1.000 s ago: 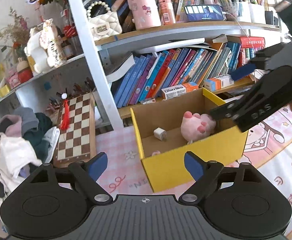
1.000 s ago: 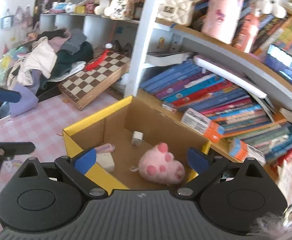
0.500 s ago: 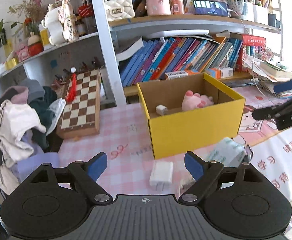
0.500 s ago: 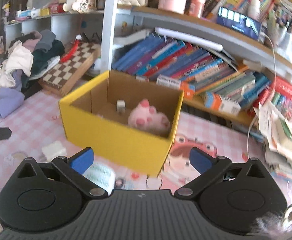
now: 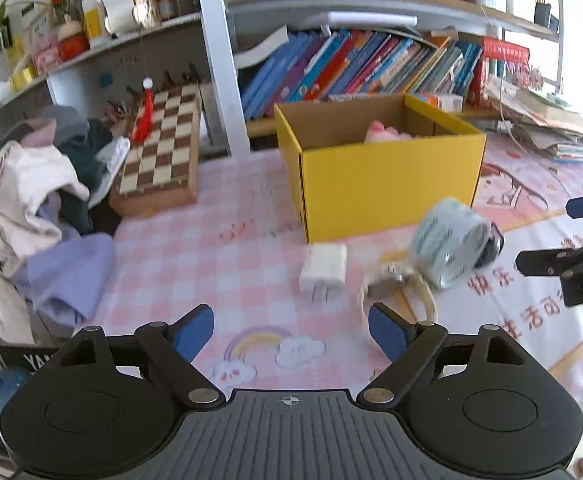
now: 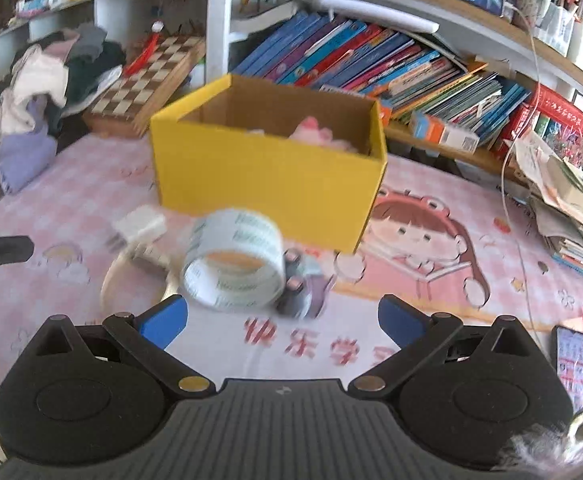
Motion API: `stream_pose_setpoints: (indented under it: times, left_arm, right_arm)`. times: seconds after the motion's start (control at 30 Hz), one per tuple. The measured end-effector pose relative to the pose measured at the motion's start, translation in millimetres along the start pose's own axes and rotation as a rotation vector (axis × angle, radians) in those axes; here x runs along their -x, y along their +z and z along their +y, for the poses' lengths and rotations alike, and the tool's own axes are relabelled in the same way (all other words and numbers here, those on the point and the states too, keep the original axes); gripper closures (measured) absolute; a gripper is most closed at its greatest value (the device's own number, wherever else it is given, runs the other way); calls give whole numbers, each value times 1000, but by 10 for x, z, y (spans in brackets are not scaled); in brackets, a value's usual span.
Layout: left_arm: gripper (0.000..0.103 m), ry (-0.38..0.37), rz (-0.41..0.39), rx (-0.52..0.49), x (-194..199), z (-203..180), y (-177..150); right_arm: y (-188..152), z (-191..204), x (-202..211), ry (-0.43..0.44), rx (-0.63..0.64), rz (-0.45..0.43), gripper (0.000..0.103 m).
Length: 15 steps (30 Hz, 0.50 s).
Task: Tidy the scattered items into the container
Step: 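Move both tools back toward the remaining items on the table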
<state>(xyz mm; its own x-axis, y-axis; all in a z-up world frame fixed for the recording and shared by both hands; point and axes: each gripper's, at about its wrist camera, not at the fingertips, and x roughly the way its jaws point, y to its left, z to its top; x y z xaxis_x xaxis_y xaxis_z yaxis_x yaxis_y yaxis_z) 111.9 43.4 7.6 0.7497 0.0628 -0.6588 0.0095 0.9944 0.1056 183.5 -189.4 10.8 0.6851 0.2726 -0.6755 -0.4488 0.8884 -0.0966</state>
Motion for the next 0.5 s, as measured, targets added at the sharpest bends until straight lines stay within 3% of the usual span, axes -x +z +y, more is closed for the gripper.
stream_pose_setpoints:
  times: [0.5]
  left_arm:
    - [16, -38, 36, -3, -28, -92, -302]
  right_arm:
    - [-293, 413, -8, 9, -5, 51, 3]
